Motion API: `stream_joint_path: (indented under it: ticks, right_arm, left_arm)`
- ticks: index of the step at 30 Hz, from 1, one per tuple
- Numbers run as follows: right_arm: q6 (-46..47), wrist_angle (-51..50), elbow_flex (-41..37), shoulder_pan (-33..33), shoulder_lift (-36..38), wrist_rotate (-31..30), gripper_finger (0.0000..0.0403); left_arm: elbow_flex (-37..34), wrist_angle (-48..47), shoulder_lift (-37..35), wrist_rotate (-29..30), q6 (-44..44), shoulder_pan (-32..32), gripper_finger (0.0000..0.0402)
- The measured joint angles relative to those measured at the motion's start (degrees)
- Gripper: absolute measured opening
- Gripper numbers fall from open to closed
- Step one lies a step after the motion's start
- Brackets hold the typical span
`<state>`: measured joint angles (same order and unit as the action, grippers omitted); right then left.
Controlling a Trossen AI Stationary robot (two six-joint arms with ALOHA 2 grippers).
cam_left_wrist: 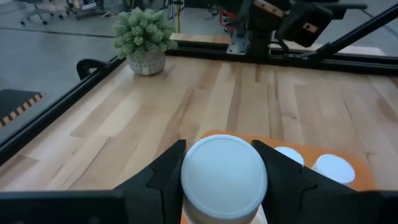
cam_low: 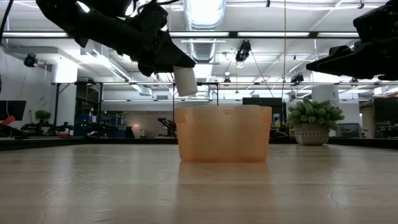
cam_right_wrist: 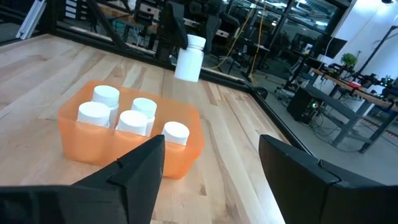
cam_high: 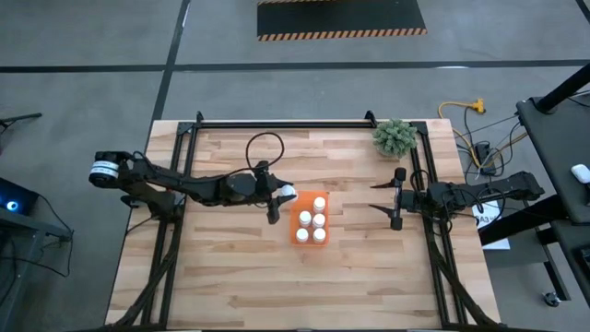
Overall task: Pick and place pill bottles into a basket
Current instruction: Put the white pill bottle into the orange bin
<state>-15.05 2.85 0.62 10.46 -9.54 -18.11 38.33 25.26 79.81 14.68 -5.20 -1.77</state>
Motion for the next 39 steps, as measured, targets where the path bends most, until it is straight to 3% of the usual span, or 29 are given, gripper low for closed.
stream_joint_path:
  ticks: [11,39]
  right_arm:
    - [0.01,-0.02,0.0,0.0,0.0,0.02,0.025]
    - [-0.09,0.0,0.01,0.01,-0.02,0.0,0.0256]
  left_arm:
    - [0.86,7.26,5.2,0.09,0.17,-0.98,0.0142]
    - [8.26,7.07,18.42,0.4,1.08,-1.24,0.0142]
